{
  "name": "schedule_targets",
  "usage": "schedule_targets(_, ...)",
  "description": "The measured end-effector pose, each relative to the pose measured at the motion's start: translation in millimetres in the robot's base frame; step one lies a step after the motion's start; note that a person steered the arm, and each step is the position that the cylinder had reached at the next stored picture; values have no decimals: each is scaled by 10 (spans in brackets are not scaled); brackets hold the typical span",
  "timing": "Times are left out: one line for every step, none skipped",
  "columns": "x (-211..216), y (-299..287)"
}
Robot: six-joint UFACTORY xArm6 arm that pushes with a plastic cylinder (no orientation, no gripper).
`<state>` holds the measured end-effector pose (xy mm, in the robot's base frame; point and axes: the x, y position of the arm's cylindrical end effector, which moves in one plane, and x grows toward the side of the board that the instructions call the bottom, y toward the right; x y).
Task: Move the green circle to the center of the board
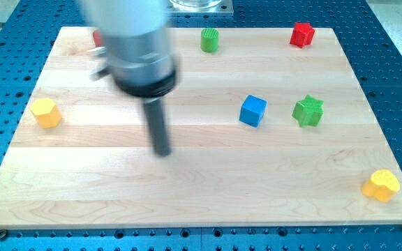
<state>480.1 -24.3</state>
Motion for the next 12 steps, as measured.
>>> schedule_targets(-829,1064)
schedule_targets(-1371,1635)
schedule_targets(-1622,1461)
schedule_targets(-2409,1424)
schedule_targets(-2866,1035)
schedule_targets(-2590,421)
schedule_targets(-1488,-159)
schedule_targets(-1838,-20)
schedule_targets(-1341,-344)
schedule_targets(-980,-336)
schedule_targets(-1370,-336)
schedule_targets(-1297,-276)
